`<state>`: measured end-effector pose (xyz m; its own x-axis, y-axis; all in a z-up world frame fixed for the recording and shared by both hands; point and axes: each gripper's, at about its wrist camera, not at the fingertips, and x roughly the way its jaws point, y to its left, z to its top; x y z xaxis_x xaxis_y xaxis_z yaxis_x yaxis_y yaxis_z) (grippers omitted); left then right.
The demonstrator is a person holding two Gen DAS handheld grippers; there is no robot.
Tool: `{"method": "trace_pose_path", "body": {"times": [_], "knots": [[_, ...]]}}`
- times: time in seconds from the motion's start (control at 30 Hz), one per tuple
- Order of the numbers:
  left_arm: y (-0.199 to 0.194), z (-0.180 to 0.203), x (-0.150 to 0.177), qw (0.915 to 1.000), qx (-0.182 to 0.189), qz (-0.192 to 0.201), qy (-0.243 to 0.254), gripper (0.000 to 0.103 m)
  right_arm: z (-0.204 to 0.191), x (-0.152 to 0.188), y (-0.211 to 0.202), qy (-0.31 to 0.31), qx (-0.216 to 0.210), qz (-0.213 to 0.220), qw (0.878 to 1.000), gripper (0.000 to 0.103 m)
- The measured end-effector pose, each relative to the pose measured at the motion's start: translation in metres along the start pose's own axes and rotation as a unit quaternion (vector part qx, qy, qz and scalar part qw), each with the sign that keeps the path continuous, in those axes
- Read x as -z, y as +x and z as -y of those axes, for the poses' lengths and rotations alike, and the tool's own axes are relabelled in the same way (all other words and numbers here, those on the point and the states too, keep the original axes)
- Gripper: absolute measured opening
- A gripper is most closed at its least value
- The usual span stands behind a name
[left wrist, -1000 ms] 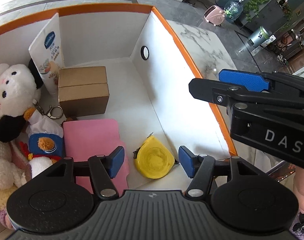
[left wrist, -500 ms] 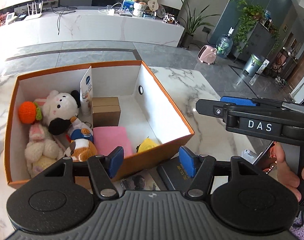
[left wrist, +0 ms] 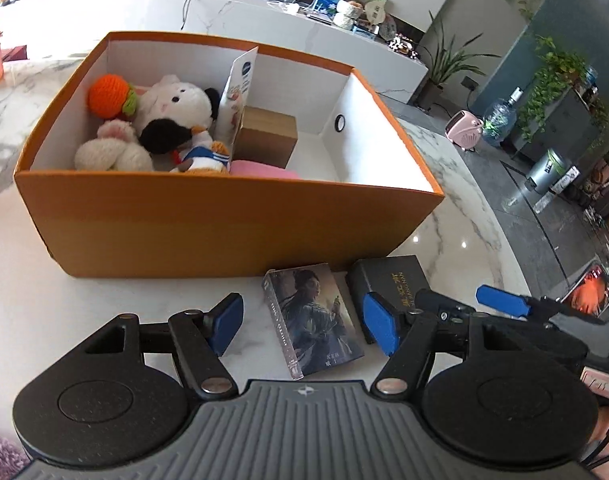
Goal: Organize objects
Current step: 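Reach the right gripper to the black gift box and grasp it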
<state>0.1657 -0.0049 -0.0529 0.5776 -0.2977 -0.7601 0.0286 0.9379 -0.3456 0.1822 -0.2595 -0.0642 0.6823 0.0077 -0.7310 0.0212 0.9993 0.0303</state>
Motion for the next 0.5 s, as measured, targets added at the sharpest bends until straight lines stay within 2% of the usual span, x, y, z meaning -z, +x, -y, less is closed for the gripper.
{"method": "trace_pose_path", "body": {"times": [0.17, 0.37, 0.5], "knots": [[0.015, -0.001, 0.006, 0.9998, -0.008, -0.001, -0.018, 0.083, 0.002, 0.009, 0.019, -0.005, -0.005, -0.015, 1.0, 0.095], [0.026, 0.004, 0.01, 0.9996, -0.022, -0.007, -0.018, 0.085, 0.002, 0.01, 0.035, -0.005, -0.011, -0.029, 0.999, 0.096], [0.032, 0.006, 0.012, 0.999, -0.038, -0.009, -0.02, 0.087, 0.009, 0.009, 0.04, 0.016, -0.031, -0.034, 0.999, 0.096]]}}
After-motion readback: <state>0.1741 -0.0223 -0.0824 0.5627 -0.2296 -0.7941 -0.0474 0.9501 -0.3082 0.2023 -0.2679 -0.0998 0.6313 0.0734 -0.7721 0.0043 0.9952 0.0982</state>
